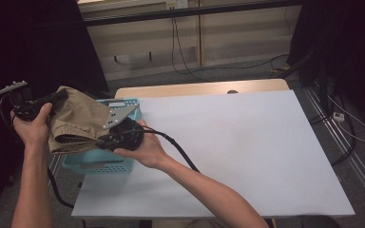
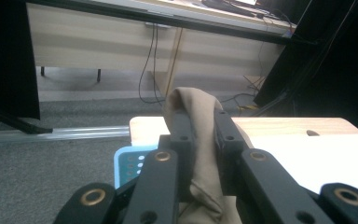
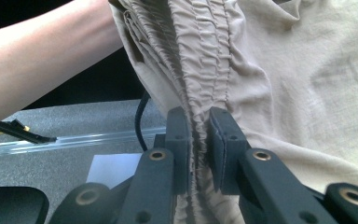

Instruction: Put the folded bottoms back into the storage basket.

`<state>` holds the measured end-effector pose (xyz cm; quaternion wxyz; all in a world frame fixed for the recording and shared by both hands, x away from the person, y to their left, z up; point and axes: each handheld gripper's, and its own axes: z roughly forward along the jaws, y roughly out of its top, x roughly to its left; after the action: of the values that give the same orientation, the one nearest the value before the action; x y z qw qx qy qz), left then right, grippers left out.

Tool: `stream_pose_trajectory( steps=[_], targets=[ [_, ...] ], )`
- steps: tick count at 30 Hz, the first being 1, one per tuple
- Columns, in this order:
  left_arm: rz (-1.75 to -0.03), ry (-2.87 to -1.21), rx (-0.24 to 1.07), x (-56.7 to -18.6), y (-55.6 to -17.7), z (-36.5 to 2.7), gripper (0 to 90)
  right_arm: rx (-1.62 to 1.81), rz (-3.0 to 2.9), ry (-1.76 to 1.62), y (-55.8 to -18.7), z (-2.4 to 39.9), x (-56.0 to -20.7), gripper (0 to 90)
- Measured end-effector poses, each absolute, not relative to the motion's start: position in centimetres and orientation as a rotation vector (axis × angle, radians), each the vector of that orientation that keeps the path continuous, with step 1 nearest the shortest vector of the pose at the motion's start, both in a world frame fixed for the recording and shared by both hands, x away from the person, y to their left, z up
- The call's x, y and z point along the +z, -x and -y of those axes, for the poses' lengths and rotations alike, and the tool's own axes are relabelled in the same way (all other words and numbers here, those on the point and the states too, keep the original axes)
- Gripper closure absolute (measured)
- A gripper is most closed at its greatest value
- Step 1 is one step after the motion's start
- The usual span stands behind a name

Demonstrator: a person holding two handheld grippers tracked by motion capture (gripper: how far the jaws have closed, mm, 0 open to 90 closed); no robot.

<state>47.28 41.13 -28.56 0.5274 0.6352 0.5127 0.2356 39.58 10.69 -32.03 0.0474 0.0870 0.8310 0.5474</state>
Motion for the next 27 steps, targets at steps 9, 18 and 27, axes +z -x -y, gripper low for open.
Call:
stream_pose_trajectory(
  steps=[9,18,27],
  targets=[
    [-1.246,-1.529,0.552,-29.5,-47.7,-42.0,81.9,1.653,-2.552,-0.279,-39.9,-11.9,-32.9,79.0],
    [-1.276,-1.523,0.518,-31.4,-48.5,-42.5,81.8,1.618,-2.571,-0.285,-40.2,-13.0,-34.0,78.8],
    [-1.283,-1.549,0.514,-31.8,-49.2,-42.4,81.9,1.619,-2.555,-0.326,-40.7,-13.3,-34.6,78.7]
  ],
)
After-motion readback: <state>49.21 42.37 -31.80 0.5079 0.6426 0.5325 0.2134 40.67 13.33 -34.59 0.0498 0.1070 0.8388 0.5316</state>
